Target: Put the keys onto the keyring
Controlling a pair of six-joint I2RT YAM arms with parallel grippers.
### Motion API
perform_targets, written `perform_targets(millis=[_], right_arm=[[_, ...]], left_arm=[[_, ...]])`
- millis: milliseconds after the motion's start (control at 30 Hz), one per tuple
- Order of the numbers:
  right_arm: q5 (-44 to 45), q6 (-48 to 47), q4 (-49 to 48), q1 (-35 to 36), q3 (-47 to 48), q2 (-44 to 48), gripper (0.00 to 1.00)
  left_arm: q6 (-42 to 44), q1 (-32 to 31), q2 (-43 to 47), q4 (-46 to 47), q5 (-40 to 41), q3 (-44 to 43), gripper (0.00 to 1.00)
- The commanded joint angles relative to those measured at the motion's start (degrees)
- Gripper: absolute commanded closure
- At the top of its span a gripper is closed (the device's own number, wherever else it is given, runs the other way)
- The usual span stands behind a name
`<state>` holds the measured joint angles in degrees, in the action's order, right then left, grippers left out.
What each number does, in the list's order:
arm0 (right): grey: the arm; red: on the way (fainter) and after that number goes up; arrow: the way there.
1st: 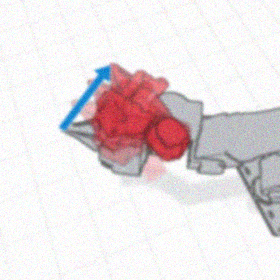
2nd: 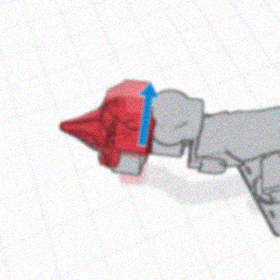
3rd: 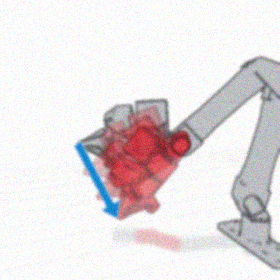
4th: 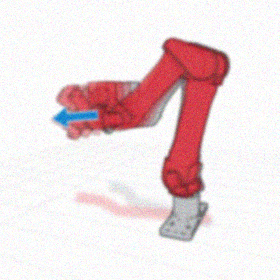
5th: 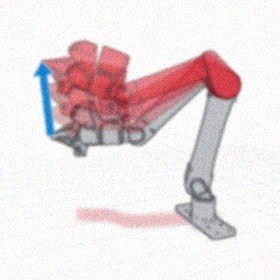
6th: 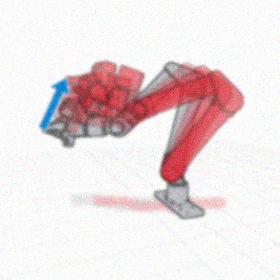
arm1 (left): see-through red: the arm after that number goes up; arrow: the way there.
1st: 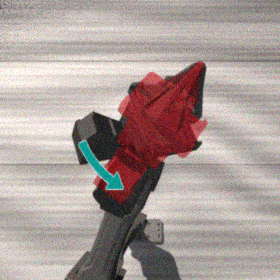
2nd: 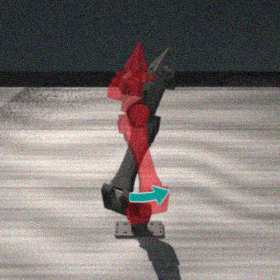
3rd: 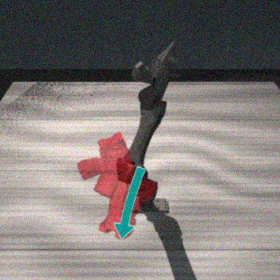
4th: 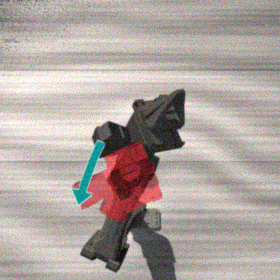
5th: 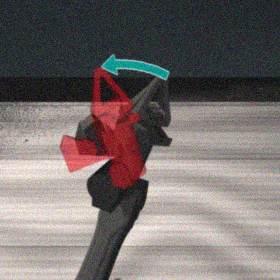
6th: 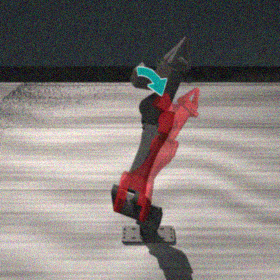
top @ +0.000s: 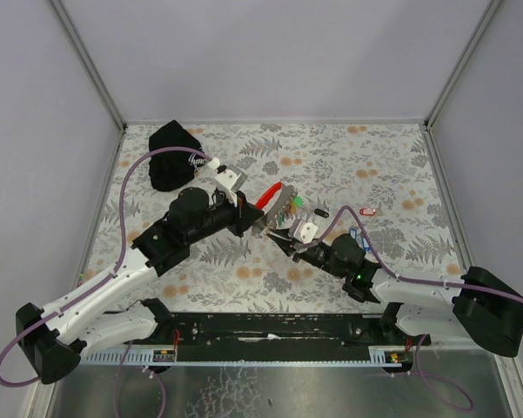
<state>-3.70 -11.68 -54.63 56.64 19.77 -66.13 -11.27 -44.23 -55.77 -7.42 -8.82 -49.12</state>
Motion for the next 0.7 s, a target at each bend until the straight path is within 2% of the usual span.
perform_targets(millis=[0, 667], right_arm=[[0.1, -2.0, -0.6, 0.5, 2.6, 1.9, 0.76], [-1.0, -2.2, 1.4, 0.6, 4.2, 1.1, 0.77]], left_arm=[[1.3, -0.3, 0.4, 3.4, -0.9, -1.6, 1.00], [2.6, -0.3, -0.1, 0.2, -2.7, -3.2, 1.00]])
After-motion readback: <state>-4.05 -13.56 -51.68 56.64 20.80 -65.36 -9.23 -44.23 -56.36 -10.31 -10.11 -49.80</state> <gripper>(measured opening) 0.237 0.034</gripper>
